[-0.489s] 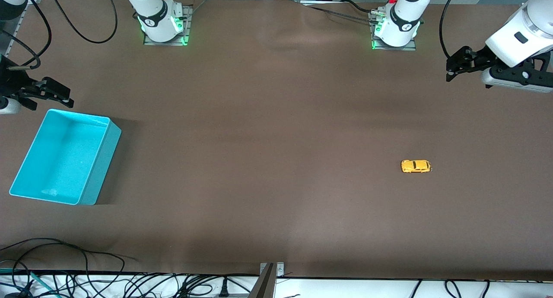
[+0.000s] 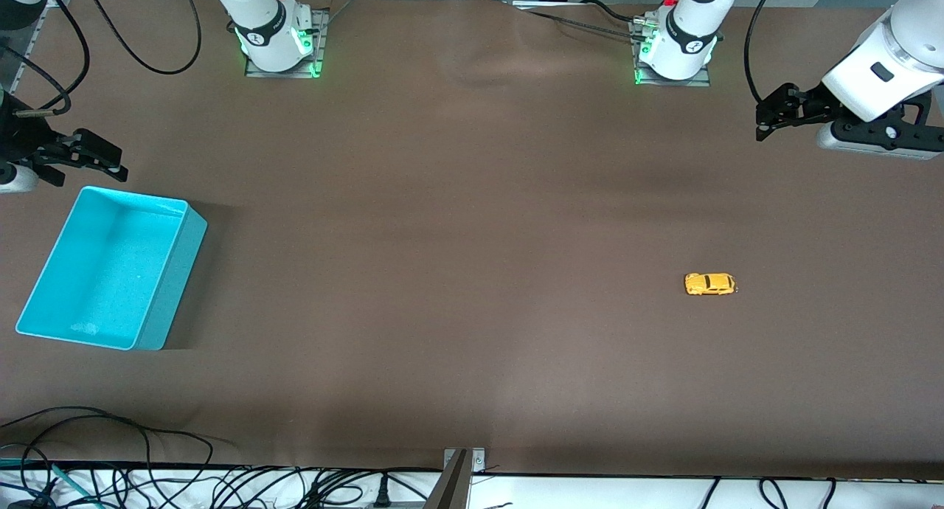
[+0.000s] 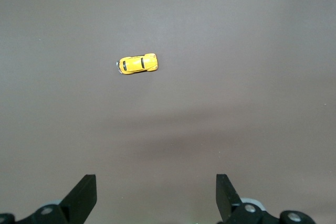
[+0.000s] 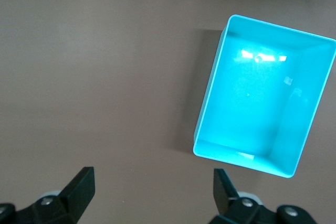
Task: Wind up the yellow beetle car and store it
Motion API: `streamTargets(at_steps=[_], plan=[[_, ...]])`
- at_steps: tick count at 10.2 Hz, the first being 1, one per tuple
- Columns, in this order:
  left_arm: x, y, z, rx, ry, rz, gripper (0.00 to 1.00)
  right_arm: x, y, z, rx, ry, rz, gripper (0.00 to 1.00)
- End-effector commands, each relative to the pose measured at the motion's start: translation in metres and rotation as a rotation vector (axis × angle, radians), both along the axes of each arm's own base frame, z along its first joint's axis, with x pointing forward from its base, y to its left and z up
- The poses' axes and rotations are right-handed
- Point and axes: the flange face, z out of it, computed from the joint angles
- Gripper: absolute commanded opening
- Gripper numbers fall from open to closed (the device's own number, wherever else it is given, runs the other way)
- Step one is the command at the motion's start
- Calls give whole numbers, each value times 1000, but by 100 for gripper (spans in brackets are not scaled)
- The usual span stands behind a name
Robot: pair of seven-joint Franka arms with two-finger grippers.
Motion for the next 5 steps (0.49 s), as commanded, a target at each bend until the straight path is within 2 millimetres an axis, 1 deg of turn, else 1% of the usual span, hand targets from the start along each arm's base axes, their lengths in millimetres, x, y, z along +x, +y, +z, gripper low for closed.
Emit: streamTargets(at_steps=[1, 2, 3, 5], plan=[[5, 2, 0, -37, 27, 25, 100, 4, 6, 4, 21, 12, 5, 100], [5, 2, -8, -34, 48, 19, 100, 4, 6, 5, 18, 6, 5, 100], [3, 4, -8, -36, 66, 16, 100, 4, 4, 3, 21, 14, -7, 100], [3, 2, -6, -37, 62, 20, 100, 6, -1, 6, 17, 0, -14, 100]])
